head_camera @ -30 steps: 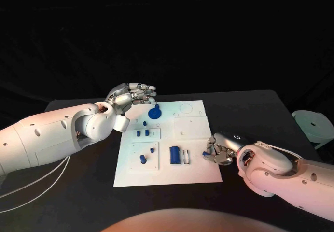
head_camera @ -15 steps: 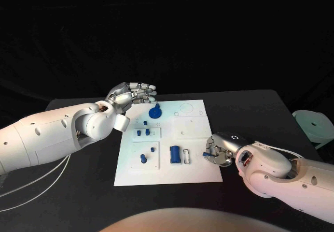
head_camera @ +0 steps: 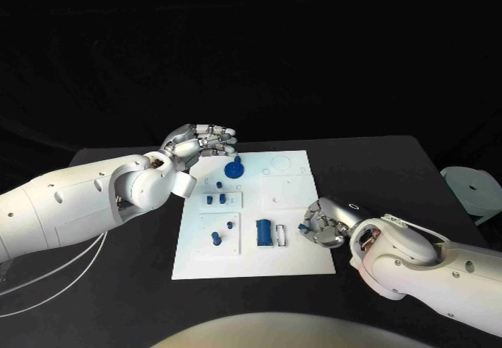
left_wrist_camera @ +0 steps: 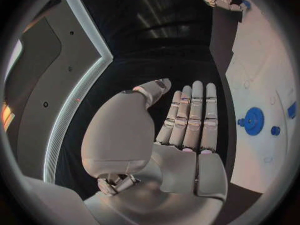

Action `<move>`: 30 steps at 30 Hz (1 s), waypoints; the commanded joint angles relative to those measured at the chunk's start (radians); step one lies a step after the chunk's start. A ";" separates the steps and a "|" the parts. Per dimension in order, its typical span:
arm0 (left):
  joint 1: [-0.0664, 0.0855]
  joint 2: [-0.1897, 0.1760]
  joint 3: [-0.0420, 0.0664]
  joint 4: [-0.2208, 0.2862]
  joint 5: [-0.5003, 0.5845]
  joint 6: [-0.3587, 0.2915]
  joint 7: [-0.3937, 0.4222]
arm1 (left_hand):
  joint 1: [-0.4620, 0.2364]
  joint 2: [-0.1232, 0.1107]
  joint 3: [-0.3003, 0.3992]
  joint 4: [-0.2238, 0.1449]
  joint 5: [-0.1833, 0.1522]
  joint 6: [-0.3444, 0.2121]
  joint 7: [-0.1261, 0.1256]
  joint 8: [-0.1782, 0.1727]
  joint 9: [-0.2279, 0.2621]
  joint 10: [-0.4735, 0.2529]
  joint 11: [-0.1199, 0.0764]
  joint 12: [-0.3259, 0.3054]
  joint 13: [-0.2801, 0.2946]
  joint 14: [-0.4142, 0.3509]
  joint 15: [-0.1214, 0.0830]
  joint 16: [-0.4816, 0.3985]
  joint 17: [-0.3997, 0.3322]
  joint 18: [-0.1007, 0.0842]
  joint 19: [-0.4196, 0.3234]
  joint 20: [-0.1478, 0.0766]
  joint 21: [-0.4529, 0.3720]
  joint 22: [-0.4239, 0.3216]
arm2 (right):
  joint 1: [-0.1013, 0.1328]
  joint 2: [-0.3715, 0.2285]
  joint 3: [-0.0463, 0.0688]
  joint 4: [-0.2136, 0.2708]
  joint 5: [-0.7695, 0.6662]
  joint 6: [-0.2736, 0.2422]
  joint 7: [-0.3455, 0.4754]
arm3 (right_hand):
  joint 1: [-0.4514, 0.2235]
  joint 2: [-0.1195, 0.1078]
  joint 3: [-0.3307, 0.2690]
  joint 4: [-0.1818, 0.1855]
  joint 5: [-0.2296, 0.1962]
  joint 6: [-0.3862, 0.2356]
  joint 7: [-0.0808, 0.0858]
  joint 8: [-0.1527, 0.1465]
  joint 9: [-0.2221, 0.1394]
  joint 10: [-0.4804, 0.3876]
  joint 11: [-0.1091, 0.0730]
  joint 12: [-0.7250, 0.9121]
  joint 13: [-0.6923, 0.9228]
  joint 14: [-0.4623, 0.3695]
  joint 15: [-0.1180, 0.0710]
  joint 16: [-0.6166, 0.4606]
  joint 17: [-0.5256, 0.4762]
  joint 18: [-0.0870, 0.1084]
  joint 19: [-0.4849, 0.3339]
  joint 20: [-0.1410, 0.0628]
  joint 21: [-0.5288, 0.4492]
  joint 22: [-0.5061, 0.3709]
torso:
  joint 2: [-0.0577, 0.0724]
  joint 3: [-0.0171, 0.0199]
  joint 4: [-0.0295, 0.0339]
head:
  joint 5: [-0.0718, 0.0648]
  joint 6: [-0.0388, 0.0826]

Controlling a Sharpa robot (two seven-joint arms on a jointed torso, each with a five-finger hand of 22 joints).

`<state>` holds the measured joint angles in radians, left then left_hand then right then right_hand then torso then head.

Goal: Assemble the parts on the task board

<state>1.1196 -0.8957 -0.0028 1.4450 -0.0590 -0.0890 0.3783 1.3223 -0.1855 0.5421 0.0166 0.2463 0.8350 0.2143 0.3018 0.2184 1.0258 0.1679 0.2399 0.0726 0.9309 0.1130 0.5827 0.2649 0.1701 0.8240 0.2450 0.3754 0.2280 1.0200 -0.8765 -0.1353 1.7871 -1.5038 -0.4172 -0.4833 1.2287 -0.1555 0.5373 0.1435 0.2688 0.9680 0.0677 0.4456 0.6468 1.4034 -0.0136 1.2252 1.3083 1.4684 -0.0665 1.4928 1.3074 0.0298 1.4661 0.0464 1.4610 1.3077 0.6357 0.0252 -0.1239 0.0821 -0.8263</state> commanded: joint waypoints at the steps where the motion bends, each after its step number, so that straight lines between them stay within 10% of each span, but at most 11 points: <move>1: 0.000 0.002 0.001 0.002 -0.003 0.016 0.005 | -0.003 0.003 0.000 0.005 0.002 -0.007 0.019 -0.004 -0.001 -0.008 0.001 0.005 0.002 -0.002 0.004 -0.003 0.001 0.010 0.004 -0.001 -0.004 -0.001 | 0.001 0.011 0.000 0.001 0.115 -0.061 0.016 | -0.013 0.001 0.066 -0.061 -0.006 -0.001 -0.007 0.018 0.024 0.006 0.001 0.003 0.001 0.070 -0.008 0.002 0.110 -0.008 0.063 -0.010 0.004 0.234 | 0.000 0.0011 -0.0012 | 0.001 0.000; 30: 0.000 0.004 0.001 0.003 -0.003 0.019 0.004 | -0.003 0.005 0.000 0.006 0.002 -0.007 0.019 -0.004 -0.001 -0.008 0.001 0.006 0.002 -0.002 0.004 -0.004 0.002 0.011 0.006 -0.001 -0.005 -0.002 | -0.008 0.120 0.000 -0.066 0.242 0.018 0.029 | -0.125 -0.001 0.028 0.000 -0.004 0.021 -0.012 0.024 0.028 0.028 -0.004 0.039 0.031 0.074 -0.012 0.008 0.123 -0.010 0.068 -0.013 0.016 0.237 | 0.000 0.0009 -0.0002 | 0.000 -0.008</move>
<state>1.1196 -0.8933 -0.0027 1.4453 -0.0598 -0.0867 0.3775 1.3223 -0.1855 0.5421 0.0166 0.2463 0.8349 0.2143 0.3018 0.2184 1.0258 0.1679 0.2399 0.0733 0.9309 0.1129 0.5827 0.2655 0.1700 0.8239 0.2449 0.3756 0.2269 1.0139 -0.7607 -0.1355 1.7213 -1.2730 -0.4338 -0.4647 1.1087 -0.1545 0.5634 0.1403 0.2689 0.9667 0.0694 0.4764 0.6790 1.4261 -0.0164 1.2621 1.3080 1.4647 -0.0700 1.4969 1.3074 0.0298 1.4661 0.0393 1.4737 1.3074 0.6365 0.0267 -0.1239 0.0825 -0.8334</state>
